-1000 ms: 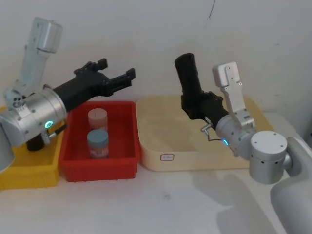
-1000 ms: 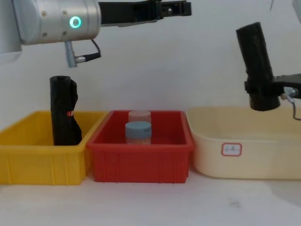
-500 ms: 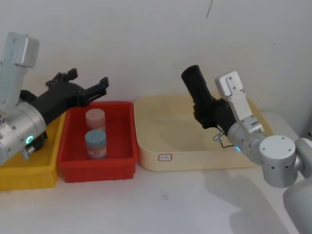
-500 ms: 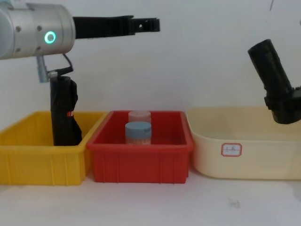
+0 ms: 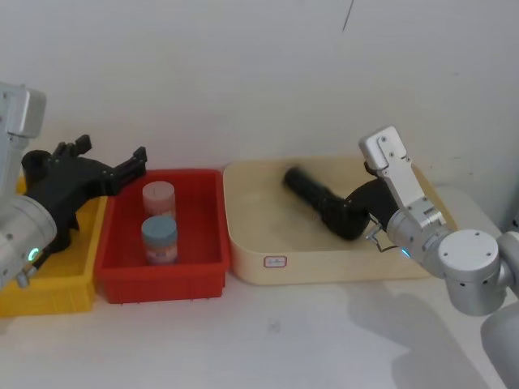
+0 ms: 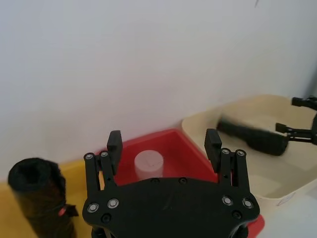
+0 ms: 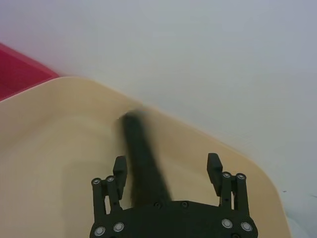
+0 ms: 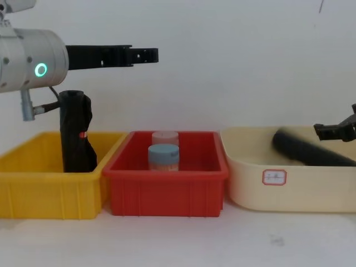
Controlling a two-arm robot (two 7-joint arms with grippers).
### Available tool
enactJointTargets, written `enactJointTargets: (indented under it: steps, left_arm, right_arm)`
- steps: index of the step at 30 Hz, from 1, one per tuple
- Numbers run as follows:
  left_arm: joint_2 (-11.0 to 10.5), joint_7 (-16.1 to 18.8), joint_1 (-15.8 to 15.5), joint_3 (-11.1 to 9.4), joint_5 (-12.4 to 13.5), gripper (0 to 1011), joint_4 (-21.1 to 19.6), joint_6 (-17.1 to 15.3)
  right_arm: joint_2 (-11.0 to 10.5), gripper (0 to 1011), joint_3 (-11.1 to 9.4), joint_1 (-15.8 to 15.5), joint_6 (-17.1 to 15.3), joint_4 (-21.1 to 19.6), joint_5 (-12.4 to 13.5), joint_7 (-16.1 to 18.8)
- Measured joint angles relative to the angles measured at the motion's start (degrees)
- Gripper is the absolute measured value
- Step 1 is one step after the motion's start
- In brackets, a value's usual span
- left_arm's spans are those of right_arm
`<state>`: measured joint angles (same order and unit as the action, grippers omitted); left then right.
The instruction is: Pick up the garbage bag with the one hand and transfer it to the other hand.
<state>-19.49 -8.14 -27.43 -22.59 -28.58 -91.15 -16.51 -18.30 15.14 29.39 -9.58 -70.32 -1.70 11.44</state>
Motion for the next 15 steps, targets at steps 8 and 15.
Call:
enactJointTargets:
  steps: [8,15]
  left_arm:
    - [-0.17,1.52,0.91,0.31,0.77,1001,-0.37,-0.02]
    - [-0.25,2.33,1.35,0.47,1.16,1001,-0.55,-0.03]
  right_arm:
    - [-0.37,1000,0.13,-0.18,0.06,-0.11,-0.48,0.17]
    - [-0.49,1000,0.03,-0.65,-0.78,-1.26,-0.06,1.70]
